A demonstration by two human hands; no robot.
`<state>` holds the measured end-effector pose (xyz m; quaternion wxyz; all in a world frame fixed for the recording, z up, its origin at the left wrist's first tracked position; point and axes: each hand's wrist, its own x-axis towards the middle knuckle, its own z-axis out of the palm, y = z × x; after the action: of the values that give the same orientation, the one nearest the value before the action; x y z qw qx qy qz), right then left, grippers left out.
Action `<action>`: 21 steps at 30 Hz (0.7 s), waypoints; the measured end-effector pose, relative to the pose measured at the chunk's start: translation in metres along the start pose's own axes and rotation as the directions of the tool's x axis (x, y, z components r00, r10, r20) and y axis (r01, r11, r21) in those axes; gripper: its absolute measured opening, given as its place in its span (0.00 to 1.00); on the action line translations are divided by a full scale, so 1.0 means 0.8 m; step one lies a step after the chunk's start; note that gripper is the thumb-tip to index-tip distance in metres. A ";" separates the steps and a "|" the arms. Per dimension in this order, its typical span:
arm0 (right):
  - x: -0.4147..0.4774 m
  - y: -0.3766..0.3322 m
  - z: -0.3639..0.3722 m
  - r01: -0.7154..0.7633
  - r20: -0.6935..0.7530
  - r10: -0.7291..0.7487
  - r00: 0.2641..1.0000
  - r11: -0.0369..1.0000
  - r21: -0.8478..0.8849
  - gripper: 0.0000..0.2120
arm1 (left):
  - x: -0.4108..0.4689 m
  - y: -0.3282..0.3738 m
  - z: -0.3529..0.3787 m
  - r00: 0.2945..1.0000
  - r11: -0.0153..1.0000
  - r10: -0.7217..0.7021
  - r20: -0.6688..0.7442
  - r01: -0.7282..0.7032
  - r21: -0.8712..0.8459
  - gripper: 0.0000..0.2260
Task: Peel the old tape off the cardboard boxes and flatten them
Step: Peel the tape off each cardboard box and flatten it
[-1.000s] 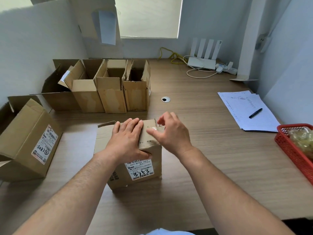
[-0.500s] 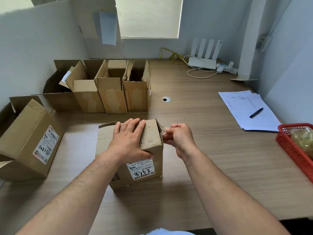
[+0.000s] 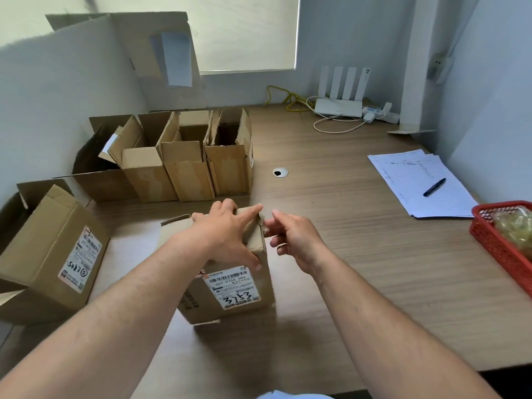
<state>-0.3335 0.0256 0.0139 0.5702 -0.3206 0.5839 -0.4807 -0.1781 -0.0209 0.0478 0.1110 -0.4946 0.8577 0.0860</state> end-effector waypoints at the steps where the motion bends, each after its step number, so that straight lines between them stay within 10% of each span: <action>1: -0.003 -0.008 0.000 0.053 0.009 -0.053 0.999 0.999 -0.008 0.09 | 0.000 -0.001 -0.005 0.999 0.999 -0.002 -0.043 0.000 -0.054 0.54; 9: -0.011 -0.070 0.000 0.478 0.063 -0.492 0.868 0.795 -0.374 0.03 | -0.010 0.006 0.003 0.887 0.834 -0.088 -0.453 -0.183 -0.521 0.53; 21: -0.017 -0.042 0.059 0.399 0.141 -0.439 0.887 0.576 -0.713 0.06 | -0.040 -0.010 0.092 0.751 0.617 -0.337 -0.568 -0.279 -0.736 0.50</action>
<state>-0.2914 0.0176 0.0555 0.2509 -0.6352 0.6471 -0.3388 -0.1483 0.0206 -0.0144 -0.4252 -0.5030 0.7024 0.2698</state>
